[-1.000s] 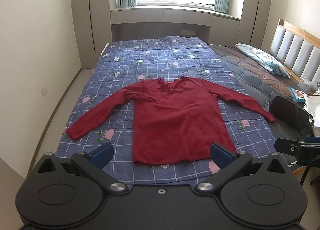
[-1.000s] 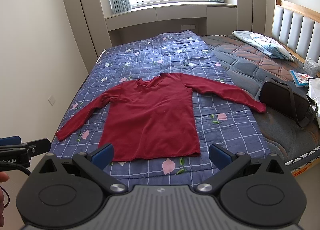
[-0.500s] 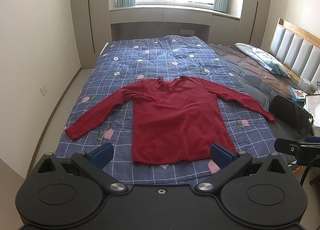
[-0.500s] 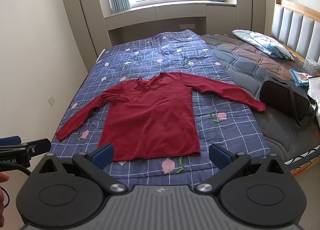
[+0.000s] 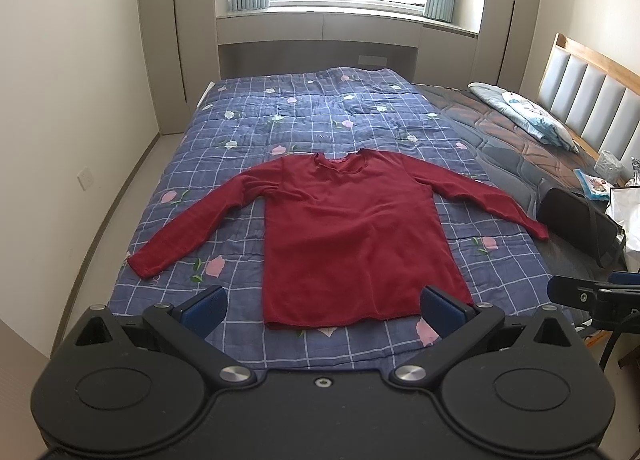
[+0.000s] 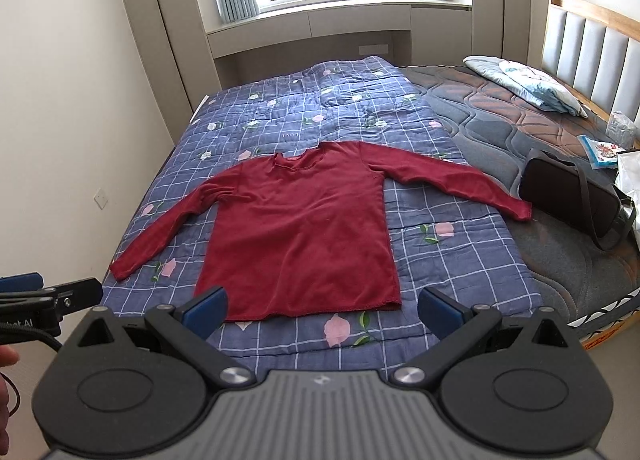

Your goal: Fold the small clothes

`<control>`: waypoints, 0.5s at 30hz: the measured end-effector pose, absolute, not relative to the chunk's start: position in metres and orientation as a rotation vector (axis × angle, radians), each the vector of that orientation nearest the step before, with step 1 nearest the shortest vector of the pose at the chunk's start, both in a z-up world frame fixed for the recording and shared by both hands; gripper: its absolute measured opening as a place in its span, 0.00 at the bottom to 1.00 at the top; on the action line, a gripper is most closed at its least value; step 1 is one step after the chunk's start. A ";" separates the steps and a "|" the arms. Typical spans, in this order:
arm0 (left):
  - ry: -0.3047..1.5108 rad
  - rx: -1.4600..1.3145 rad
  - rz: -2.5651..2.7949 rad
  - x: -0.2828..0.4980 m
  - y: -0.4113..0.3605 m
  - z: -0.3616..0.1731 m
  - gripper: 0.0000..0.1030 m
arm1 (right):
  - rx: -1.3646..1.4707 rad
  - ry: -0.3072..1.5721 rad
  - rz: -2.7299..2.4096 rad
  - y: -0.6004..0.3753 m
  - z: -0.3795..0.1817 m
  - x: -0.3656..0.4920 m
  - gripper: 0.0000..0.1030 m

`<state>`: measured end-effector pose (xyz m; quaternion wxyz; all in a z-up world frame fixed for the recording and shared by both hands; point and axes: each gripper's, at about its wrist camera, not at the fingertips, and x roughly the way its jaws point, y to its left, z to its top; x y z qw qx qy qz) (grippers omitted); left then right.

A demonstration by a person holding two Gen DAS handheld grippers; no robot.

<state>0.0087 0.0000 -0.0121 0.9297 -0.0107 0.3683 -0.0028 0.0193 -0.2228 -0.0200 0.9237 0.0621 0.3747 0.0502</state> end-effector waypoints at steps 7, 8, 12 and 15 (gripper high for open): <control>0.771 -0.028 -0.013 0.015 0.004 -0.010 0.99 | 0.129 0.785 0.096 -0.219 -0.018 0.026 1.00; 0.774 -0.027 -0.011 0.015 0.005 -0.011 0.99 | 0.128 0.790 0.096 -0.218 -0.018 0.028 1.00; 0.787 -0.027 -0.002 0.021 0.009 -0.012 0.99 | 0.115 0.838 0.064 -0.215 -0.020 0.036 1.00; 0.804 -0.026 0.007 0.029 0.011 -0.013 0.99 | 0.094 0.874 0.015 -0.217 -0.019 0.048 1.00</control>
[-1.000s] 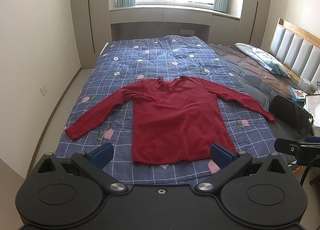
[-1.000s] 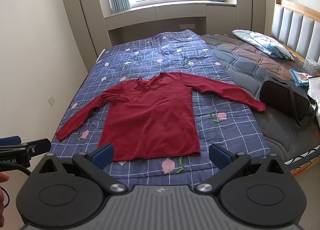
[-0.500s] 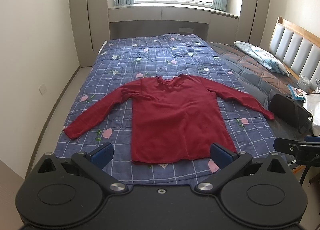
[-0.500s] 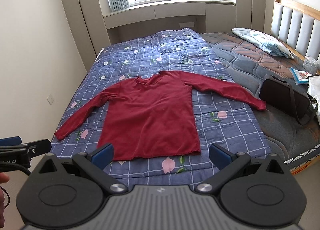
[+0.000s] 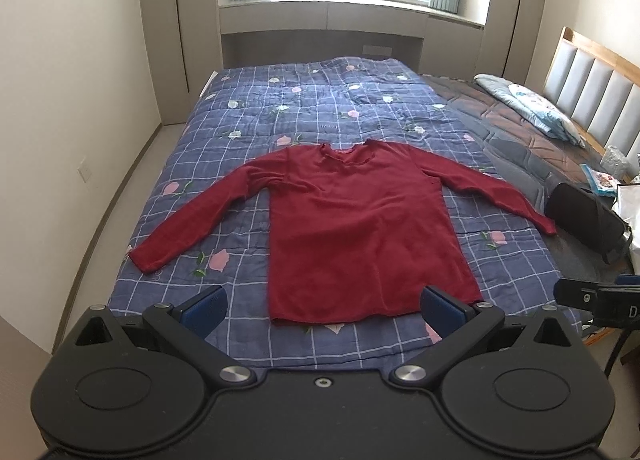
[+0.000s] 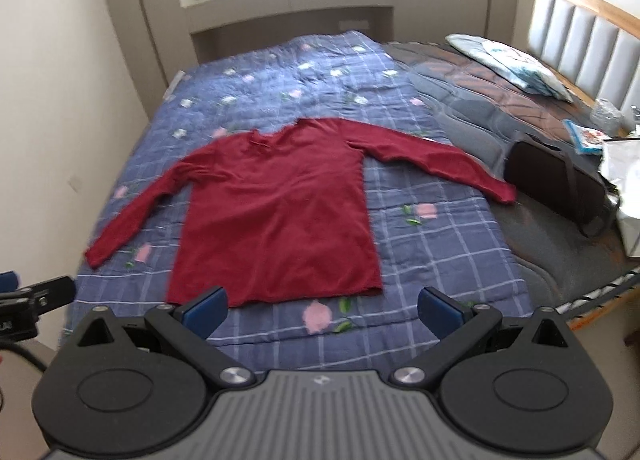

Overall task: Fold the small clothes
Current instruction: 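Move the right gripper to the sweater sleeve cuff beside the black bag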

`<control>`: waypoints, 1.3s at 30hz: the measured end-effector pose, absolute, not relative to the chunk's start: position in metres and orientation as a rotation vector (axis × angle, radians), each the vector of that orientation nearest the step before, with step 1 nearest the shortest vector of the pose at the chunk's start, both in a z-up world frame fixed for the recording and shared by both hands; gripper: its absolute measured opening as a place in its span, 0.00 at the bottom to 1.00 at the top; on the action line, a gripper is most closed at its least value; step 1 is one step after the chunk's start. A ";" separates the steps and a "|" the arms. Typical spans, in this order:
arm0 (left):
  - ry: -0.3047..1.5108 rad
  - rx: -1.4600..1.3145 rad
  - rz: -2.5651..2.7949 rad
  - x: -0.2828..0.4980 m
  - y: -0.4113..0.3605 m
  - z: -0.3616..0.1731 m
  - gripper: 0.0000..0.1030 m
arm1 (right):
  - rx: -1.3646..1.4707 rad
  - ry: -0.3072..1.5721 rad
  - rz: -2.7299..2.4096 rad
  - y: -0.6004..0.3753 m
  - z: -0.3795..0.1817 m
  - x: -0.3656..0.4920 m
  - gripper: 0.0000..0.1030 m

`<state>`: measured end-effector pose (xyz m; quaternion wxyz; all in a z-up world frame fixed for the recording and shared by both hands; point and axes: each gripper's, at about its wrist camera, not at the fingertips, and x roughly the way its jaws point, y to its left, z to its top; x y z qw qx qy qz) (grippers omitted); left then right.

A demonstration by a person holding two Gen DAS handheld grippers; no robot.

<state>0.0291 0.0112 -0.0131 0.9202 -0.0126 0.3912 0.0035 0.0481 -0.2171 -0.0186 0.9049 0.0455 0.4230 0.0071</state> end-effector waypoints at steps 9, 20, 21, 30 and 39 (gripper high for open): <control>0.908 -0.078 0.024 0.067 0.019 -0.027 0.99 | 0.173 0.930 -0.012 -0.234 -0.007 0.091 1.00; 0.959 -0.158 0.121 0.134 -0.006 -0.047 0.99 | 0.069 1.033 -0.064 -0.273 -0.025 0.206 1.00; 0.967 -0.171 0.133 0.144 -0.009 -0.049 0.99 | 0.073 1.040 -0.062 -0.281 -0.030 0.222 1.00; 1.047 -0.197 0.237 0.257 -0.063 -0.087 0.99 | 0.022 1.088 -0.027 -0.338 -0.073 0.334 1.00; 1.005 -0.261 0.231 0.343 -0.113 -0.124 0.99 | 0.113 1.114 0.031 -0.384 -0.139 0.418 1.00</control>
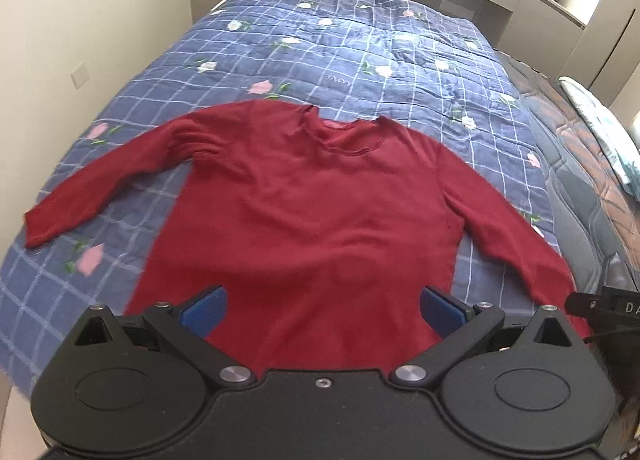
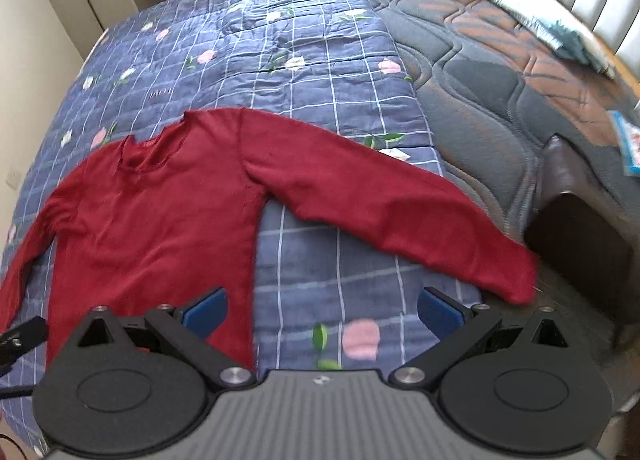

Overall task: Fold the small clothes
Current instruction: 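Move the right gripper to the sweater sleeve cuff beside the black bag, then close the right gripper on the sleeve cuff and lift it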

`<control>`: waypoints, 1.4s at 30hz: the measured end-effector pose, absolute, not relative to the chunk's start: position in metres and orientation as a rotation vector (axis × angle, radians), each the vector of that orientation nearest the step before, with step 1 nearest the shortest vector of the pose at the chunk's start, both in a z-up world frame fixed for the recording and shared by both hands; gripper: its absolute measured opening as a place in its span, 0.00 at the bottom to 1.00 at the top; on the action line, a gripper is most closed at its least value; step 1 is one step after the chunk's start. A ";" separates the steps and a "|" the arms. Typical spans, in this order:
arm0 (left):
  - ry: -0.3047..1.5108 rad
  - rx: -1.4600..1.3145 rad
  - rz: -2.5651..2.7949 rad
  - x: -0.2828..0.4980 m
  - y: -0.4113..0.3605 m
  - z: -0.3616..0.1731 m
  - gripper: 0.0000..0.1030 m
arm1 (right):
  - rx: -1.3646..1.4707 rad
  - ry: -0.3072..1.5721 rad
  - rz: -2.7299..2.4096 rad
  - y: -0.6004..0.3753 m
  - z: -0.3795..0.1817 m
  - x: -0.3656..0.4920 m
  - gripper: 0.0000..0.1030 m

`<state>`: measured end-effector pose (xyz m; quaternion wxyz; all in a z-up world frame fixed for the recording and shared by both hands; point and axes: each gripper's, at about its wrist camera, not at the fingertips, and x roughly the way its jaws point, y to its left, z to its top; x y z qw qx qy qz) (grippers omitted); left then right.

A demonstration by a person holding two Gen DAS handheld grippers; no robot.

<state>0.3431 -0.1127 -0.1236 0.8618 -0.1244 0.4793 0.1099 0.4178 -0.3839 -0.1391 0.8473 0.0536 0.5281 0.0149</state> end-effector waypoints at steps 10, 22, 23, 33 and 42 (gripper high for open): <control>1.085 -0.159 0.321 0.438 -0.147 -0.203 0.99 | 0.460 0.929 -0.156 -0.491 -0.232 0.426 1.00; 1.182 -0.019 0.337 0.509 -0.191 -0.250 0.99 | 0.882 0.900 -0.500 -0.593 -0.311 0.412 1.00; 1.187 -0.021 0.338 0.510 -0.192 -0.251 0.99 | 0.896 0.905 -0.522 -0.596 -0.315 0.413 1.00; 1.198 -0.061 0.328 0.512 -0.187 -0.254 0.99 | 0.939 0.834 -0.663 -0.595 -0.332 0.417 0.88; 1.194 -0.050 0.298 0.506 -0.170 -0.253 0.99 | 0.956 0.746 -0.701 -0.600 -0.333 0.422 0.10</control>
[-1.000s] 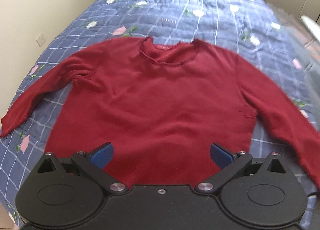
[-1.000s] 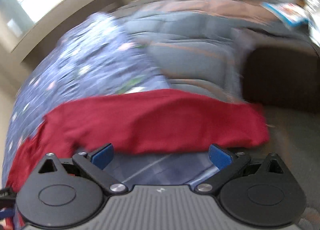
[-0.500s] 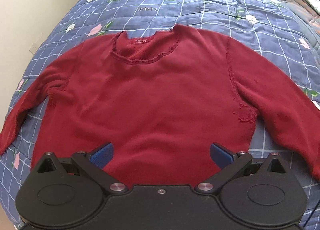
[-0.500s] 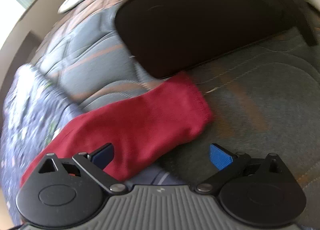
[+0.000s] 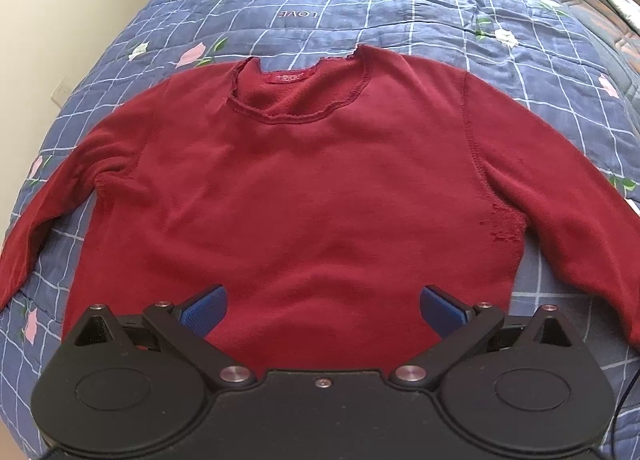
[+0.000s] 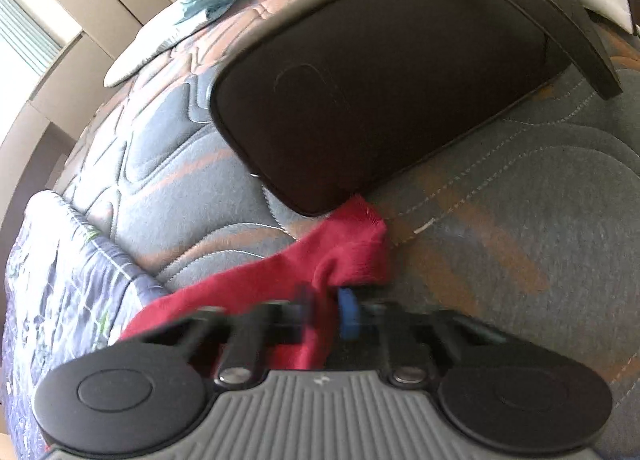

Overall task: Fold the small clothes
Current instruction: 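Close the right gripper on the sleeve cuff and lift it, then carry the held sleeve across the sweater body and lay it down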

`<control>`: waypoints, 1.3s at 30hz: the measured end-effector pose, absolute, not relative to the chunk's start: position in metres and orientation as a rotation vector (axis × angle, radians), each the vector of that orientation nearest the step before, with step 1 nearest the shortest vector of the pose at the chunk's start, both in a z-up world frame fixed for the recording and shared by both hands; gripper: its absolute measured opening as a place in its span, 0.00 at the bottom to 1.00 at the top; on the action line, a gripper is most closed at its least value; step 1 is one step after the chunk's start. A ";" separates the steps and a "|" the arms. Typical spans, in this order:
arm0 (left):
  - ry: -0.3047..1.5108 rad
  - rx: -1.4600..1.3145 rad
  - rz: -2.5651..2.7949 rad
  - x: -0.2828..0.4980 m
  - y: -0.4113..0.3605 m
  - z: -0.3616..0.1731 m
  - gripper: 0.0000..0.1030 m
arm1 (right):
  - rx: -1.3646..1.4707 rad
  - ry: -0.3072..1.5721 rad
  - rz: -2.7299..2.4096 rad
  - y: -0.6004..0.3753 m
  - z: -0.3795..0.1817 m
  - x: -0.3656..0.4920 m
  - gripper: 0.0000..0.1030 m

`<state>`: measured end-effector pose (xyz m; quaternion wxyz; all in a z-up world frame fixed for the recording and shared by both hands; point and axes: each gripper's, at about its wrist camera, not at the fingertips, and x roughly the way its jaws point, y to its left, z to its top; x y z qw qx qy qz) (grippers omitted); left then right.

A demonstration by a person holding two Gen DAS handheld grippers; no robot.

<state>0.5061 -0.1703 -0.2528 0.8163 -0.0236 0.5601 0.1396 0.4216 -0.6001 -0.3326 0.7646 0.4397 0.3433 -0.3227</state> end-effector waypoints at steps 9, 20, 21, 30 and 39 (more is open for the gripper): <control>1.190 -0.095 0.302 0.501 -0.122 -0.255 0.99 | 0.686 0.556 -0.527 -0.556 -0.245 0.441 0.09; 1.143 -0.136 0.313 0.498 -0.026 -0.238 0.99 | 0.383 0.470 0.040 -0.403 -0.152 0.529 0.09; 1.137 -0.140 0.326 0.497 -0.013 -0.236 0.99 | 0.347 0.472 0.099 -0.379 -0.147 0.537 0.09; 1.103 -0.183 0.460 0.484 0.088 -0.225 0.99 | 0.045 0.571 0.559 -0.176 -0.169 0.559 0.09; 1.113 -0.216 0.578 0.468 0.154 -0.241 0.99 | -0.100 0.779 0.726 -0.067 -0.266 0.531 0.08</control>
